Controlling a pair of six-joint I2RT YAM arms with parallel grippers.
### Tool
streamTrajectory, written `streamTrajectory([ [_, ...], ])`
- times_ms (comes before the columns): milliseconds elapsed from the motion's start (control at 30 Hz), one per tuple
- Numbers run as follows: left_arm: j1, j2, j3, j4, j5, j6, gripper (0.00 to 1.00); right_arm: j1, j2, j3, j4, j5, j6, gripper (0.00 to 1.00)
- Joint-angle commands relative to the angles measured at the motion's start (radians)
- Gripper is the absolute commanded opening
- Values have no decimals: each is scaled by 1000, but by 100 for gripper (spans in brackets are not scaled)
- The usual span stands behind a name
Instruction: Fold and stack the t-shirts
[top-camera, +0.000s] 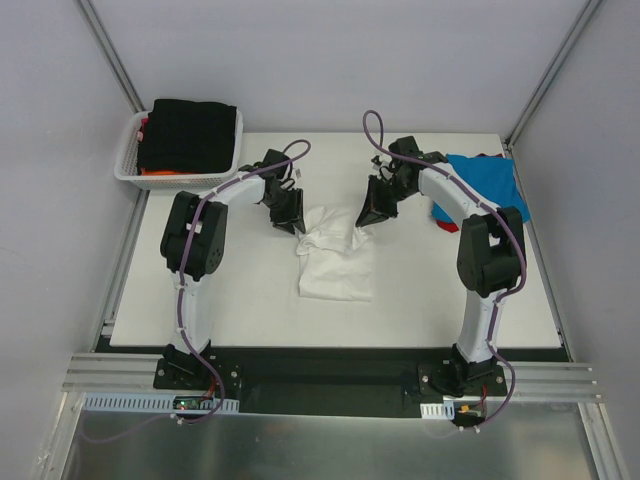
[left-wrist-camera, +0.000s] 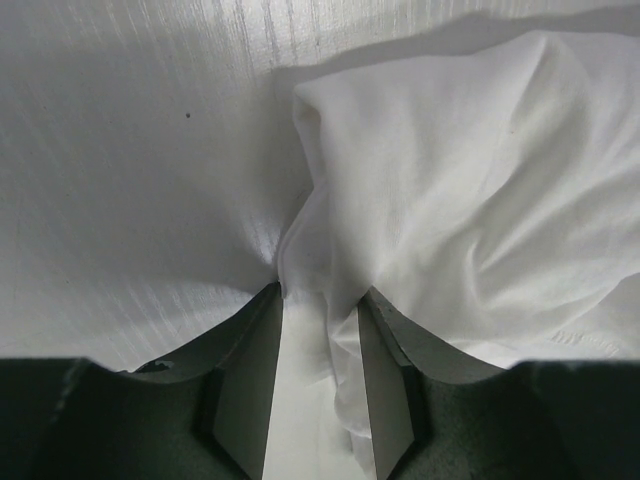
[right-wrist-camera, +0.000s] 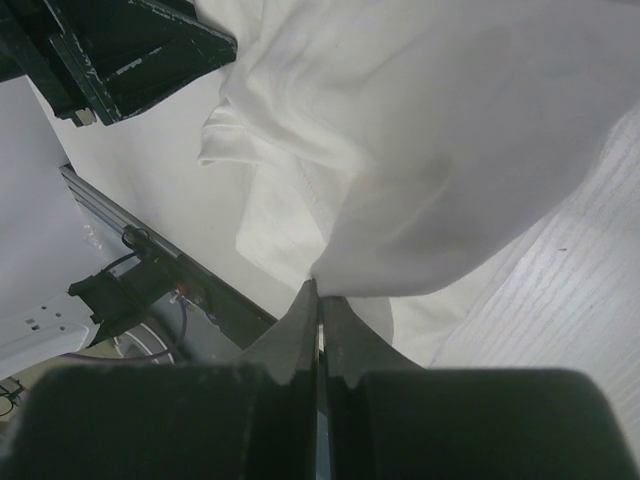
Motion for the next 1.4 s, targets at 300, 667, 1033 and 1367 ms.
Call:
streamTrajectory([
  [300,12,27,63,-12,37,-28,2,6,16,65,-45,-21,-28,1],
  [667,12,-82,42,-55,-3,-37,0,9,5,14,4,-29,-9,1],
  [1033,5,-178,71,-160,8,-33,0,51,-16,-35,39,-29,14,1],
  [1367,-1,-111,45,-253,103,-4,9,61,-40,-50,49,-19,18,1],
])
